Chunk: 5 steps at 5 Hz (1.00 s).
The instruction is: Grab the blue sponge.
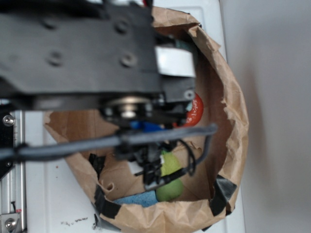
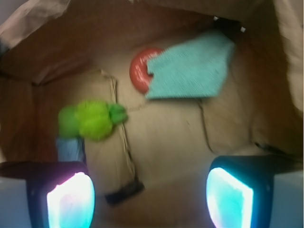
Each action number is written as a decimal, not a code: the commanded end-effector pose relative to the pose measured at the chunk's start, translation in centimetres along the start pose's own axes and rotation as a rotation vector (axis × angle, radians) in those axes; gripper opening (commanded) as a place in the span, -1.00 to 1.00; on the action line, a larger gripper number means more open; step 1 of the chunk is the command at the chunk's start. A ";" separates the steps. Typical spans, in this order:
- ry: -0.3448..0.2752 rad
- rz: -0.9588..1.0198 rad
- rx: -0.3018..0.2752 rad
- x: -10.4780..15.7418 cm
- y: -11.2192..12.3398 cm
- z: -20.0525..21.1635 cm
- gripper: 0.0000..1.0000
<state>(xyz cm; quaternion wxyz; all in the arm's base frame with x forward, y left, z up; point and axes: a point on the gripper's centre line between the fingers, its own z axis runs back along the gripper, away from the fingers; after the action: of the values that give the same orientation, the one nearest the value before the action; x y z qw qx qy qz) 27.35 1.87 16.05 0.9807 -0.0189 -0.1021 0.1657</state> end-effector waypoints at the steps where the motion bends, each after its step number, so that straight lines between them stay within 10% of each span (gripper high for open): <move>1: 0.019 -0.001 -0.053 -0.2 1.0 -2.9 1.00; 5: 0.154 -0.069 -0.225 -2.8 -0.7 -2.3 1.00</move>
<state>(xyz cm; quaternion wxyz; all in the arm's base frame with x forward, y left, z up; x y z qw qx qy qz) 24.88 -0.72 11.49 0.9824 -0.1423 -0.0067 0.1209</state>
